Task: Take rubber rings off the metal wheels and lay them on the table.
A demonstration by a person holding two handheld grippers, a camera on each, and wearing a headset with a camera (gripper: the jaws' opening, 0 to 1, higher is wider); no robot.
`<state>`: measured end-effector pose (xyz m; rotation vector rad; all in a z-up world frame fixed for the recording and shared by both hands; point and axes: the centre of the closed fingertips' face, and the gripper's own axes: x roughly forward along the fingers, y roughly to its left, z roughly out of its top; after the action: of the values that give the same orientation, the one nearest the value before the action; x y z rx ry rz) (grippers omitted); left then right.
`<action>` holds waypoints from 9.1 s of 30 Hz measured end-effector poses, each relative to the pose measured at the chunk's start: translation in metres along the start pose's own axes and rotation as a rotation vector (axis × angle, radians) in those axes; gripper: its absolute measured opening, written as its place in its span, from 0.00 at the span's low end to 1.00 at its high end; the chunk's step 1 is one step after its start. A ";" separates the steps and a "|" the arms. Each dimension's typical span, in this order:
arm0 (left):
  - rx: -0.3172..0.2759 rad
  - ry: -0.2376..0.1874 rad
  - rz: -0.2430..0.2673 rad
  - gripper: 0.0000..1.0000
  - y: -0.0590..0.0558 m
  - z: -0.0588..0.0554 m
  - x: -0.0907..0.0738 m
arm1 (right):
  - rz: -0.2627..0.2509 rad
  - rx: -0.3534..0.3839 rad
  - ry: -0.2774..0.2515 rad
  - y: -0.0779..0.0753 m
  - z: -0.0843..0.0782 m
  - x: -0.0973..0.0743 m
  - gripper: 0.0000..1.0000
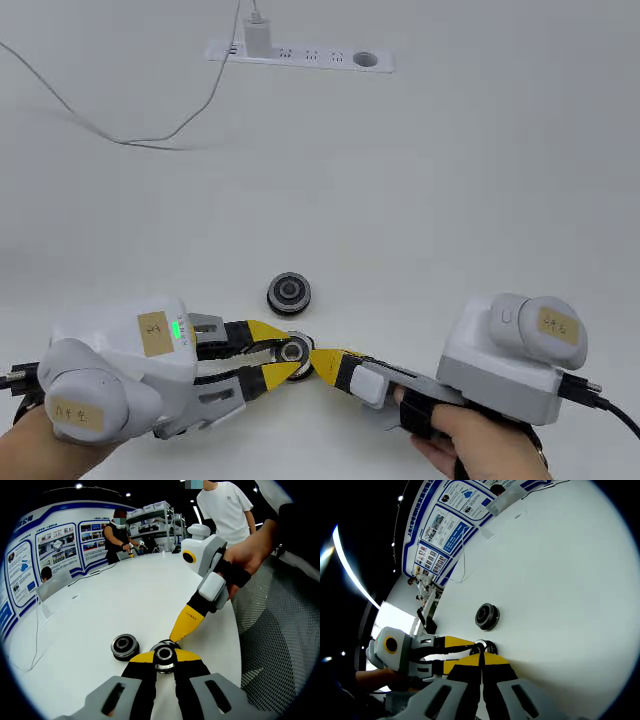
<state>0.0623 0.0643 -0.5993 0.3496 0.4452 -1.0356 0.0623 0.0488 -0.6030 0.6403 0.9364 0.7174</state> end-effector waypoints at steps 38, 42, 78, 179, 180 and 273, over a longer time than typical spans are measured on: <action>-0.007 -0.009 0.011 0.12 0.000 0.001 0.001 | 0.061 -0.099 0.024 0.019 -0.002 0.003 0.00; 0.006 -0.006 0.011 0.12 0.001 0.000 0.000 | 0.066 -0.099 0.019 0.022 -0.001 0.001 0.00; -0.056 -0.067 0.049 0.17 0.010 0.019 -0.021 | 0.076 0.024 -0.033 0.023 0.009 -0.001 0.01; -0.011 0.034 0.004 0.15 0.003 -0.002 0.002 | -0.177 -0.133 -0.165 -0.036 0.033 -0.037 0.21; -0.009 0.035 0.003 0.15 0.003 -0.002 0.002 | -0.176 -0.132 -0.166 -0.036 0.033 -0.037 0.21; 0.009 0.010 -0.002 0.13 0.001 -0.001 0.000 | 0.065 0.094 -0.018 0.008 -0.002 0.000 0.25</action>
<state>0.0632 0.0654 -0.6006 0.3627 0.4493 -1.0382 0.0580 0.0537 -0.5979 0.7621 0.9397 0.7276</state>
